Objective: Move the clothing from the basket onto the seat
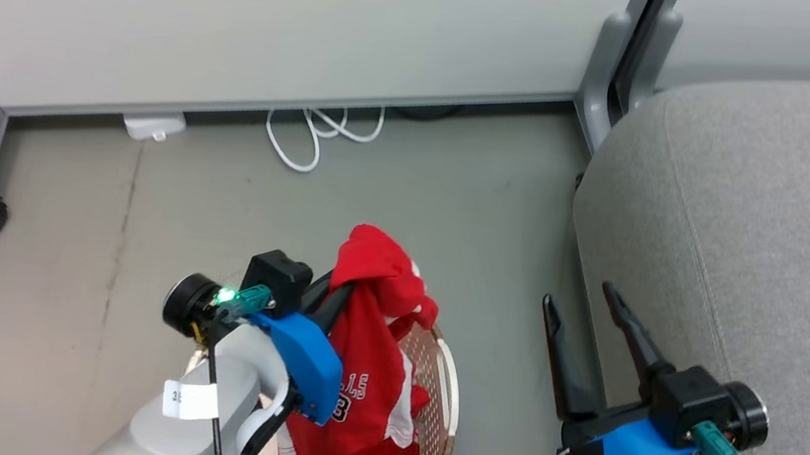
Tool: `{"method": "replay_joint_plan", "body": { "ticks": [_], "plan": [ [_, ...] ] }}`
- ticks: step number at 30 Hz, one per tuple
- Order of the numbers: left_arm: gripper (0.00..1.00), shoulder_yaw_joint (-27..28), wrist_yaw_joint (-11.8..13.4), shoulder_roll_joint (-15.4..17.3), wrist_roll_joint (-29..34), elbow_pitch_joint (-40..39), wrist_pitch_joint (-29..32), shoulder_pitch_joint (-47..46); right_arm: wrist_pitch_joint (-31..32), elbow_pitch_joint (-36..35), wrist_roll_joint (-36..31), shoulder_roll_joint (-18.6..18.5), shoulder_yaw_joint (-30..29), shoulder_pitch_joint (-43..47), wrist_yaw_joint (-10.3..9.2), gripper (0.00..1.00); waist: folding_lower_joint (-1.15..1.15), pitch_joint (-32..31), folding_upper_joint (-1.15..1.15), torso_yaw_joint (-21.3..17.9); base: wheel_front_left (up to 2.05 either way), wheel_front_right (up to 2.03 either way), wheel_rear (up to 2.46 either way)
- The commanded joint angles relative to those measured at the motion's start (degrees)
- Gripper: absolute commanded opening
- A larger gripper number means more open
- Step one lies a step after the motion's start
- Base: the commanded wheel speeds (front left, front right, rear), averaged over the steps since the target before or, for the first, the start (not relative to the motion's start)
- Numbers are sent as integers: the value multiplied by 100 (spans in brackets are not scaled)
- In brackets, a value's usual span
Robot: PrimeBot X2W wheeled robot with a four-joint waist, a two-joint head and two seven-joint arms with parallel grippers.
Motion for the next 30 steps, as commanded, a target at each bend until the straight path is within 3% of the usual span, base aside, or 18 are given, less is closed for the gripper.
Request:
{"method": "replay_joint_plan", "body": {
  "ticks": [1, 17, 30],
  "plan": [
    [0, -38, -6, -17, -32, -87, -29, -159, 25, 9, -30, -14, 16, 130, 1, 100, 2, -195, -1, 86, 0, 0, 0],
    [0, -556, -6, -278, -583, -544, 45, -1046, 245, -146, 36, -14, 108, 435, 1, 100, 2, -568, -1, 385, 0, 0, 0],
    [0, -894, -6, -302, -1014, -567, 109, -1415, 300, -204, 4, -14, 191, 480, 1, 100, 2, -561, -1, 414, 0, 0, 0]
  ]
}}
